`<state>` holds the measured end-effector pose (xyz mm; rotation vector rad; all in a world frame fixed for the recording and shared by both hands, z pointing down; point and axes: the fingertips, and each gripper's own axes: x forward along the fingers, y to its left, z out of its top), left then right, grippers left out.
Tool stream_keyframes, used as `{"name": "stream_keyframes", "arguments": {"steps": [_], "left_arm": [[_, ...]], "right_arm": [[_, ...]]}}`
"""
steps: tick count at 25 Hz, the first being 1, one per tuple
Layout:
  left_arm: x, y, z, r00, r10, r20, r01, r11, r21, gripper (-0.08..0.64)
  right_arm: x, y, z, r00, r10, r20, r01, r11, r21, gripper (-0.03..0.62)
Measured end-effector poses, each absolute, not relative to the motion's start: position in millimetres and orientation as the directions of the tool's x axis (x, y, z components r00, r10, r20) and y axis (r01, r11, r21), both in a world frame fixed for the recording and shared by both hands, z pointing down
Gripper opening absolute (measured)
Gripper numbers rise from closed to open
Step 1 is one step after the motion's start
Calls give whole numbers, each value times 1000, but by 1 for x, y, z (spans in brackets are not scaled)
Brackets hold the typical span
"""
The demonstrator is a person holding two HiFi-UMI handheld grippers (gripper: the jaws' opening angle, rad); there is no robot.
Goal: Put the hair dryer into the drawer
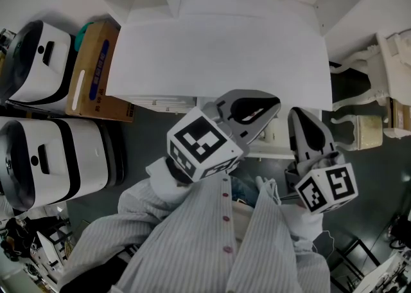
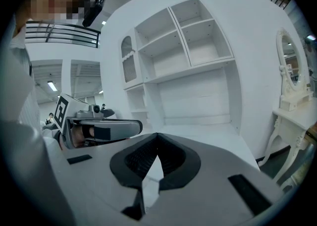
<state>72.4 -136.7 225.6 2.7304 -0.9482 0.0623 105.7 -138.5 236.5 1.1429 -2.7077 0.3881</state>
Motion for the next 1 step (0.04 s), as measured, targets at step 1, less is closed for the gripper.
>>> {"name": "stream_keyframes", "arguments": {"steps": [1], "left_arm": [[72, -137, 226, 787, -604, 123, -615, -757, 221, 9]], "right_arm": [[105, -138, 237, -689, -676, 262, -722, 671, -169, 11]]}}
